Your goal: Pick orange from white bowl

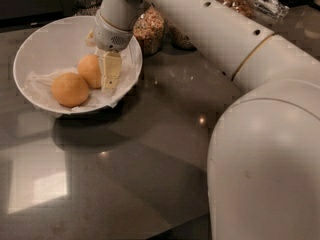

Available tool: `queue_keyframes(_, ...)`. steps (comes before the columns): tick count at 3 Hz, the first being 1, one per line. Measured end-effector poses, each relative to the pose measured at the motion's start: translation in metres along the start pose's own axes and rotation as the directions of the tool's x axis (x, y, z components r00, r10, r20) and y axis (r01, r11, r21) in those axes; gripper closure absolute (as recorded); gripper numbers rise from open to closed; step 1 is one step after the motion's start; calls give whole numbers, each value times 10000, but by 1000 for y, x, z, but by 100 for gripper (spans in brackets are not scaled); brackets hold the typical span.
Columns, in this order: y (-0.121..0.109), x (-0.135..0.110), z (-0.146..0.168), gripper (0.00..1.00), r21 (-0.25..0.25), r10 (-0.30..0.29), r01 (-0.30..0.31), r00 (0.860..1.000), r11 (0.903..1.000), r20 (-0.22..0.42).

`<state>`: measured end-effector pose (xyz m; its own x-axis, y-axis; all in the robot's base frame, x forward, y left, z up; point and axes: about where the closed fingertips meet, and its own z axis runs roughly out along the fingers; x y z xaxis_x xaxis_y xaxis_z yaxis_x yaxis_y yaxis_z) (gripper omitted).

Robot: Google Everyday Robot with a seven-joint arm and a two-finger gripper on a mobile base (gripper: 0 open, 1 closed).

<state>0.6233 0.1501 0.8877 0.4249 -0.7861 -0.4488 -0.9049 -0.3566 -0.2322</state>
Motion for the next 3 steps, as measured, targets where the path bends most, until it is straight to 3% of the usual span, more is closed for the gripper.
queue_keyframes(3,-15,-1,19,13,181,-320,323,9993,9993,-172)
